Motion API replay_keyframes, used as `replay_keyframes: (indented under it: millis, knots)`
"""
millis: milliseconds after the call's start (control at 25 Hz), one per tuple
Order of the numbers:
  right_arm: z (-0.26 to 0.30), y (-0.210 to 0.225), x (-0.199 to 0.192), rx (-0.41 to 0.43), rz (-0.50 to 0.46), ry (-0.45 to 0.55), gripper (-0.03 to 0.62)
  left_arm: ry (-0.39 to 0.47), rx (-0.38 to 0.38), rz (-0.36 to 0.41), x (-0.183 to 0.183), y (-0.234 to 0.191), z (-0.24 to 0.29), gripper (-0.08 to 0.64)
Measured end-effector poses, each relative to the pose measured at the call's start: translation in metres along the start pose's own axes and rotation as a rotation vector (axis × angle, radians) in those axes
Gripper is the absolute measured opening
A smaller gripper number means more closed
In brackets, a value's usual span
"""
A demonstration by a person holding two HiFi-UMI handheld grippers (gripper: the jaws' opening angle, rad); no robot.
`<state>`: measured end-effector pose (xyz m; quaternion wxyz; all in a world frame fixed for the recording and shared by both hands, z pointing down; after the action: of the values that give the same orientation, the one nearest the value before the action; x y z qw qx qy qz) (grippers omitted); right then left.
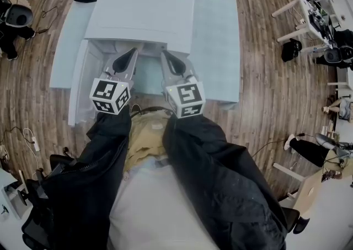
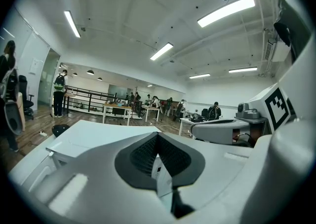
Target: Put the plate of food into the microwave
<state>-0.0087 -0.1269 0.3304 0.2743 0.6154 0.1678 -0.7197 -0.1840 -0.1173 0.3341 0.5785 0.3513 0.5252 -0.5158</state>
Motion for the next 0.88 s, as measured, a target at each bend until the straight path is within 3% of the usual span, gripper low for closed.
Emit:
replay_keyframes:
  millis: [880]
  knots:
    - [0.006,-0.002,-0.01,0.036,0.016,-0.03,-0.003,-0.044,0.006,-0.013,-0.01,-0.001,-0.002,0.0]
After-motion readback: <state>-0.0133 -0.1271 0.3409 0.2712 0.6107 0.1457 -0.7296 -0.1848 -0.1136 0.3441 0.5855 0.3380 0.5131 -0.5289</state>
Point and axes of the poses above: the fingertips, and each gripper's own axes: z forward along the fingers, y to its right, x out of its top, the point moved 9 cm from there along -z, backward along the fingers, and after that the axes turned 14 degrees about x, right-handed, at the moved point
